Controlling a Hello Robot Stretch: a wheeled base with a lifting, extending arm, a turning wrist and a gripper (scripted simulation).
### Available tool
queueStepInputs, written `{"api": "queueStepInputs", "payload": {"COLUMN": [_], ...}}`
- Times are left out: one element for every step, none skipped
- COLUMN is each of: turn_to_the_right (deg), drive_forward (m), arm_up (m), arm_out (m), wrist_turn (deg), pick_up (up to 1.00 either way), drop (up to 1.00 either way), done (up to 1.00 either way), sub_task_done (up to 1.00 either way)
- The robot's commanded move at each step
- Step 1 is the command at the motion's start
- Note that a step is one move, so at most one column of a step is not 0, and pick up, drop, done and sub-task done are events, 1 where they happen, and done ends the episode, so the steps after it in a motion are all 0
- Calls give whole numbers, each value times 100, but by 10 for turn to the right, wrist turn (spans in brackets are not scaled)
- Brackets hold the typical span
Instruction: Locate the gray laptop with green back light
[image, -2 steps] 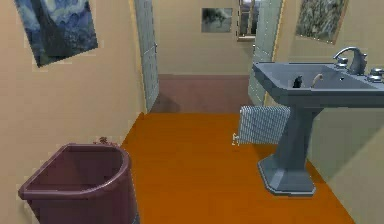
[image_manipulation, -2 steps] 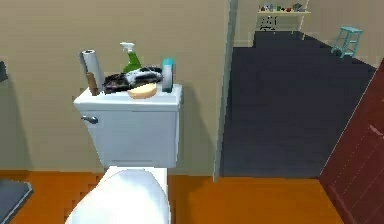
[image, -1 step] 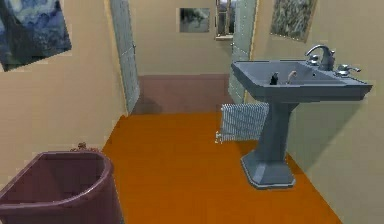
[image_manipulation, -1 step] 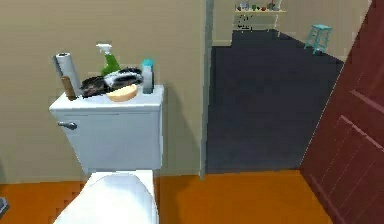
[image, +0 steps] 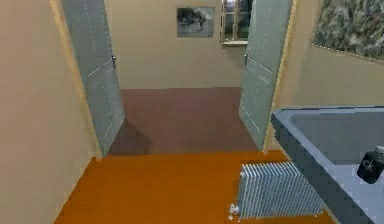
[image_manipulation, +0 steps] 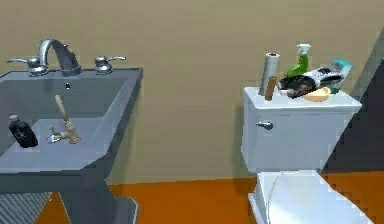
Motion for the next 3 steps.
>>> {"api": "queueStepInputs", "payload": {"turn_to_the_right": [30,-270,0], "drive_forward": [0,0,35], "arm_up": [0,0,0], "arm_out": [0,0,0], "wrist_turn": [0,0,0], "pick_up": [0,0,0], "drop": [0,0,0], "done": [0,0,0], "sub_task_done": [0,0,0]}}
